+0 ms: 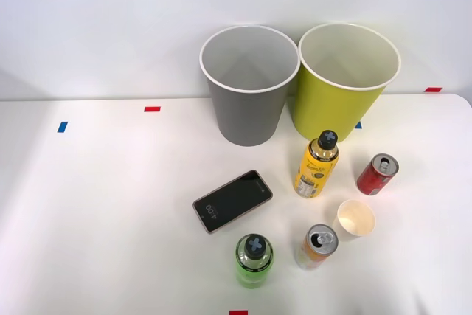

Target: Put cans in the gray bin, plastic bottles in the light green bin

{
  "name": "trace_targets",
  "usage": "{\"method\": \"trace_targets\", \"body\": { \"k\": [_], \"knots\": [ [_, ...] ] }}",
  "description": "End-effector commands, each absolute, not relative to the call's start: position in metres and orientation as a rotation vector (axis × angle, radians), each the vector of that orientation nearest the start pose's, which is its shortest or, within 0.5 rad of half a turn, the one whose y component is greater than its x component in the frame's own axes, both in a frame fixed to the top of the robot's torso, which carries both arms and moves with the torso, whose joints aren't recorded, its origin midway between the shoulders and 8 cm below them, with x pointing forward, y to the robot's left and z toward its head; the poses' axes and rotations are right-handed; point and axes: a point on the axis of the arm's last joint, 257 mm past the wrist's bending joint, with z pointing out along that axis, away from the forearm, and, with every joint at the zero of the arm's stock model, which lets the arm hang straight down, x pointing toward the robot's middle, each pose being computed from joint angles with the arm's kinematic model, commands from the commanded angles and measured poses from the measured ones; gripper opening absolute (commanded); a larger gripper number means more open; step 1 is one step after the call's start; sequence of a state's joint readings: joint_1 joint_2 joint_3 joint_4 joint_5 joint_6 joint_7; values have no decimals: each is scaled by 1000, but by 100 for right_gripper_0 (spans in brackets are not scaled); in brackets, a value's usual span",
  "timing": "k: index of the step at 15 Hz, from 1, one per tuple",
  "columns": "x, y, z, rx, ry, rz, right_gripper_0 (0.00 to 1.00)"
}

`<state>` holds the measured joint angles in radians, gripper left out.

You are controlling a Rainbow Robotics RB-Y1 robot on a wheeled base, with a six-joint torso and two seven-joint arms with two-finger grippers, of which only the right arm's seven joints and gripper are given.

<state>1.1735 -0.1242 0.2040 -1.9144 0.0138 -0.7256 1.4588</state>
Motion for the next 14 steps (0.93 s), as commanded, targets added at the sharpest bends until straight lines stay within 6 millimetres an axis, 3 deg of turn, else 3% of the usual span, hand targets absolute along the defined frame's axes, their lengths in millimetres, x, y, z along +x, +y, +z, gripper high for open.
{"method": "trace_targets", "body": {
  "k": [1, 5, 6, 11, 14],
  "knots": [
    [177, -266, -283, 121, 1622, -68, 100],
    [177, -266, -283, 121, 1622, -68, 100],
    [170, -266, -308, 140, 1667, -66, 100],
    [185, -262, -263, 105, 1586, 6, 100],
    [190, -271, -249, 107, 1546, 71, 100]
  ]
}}
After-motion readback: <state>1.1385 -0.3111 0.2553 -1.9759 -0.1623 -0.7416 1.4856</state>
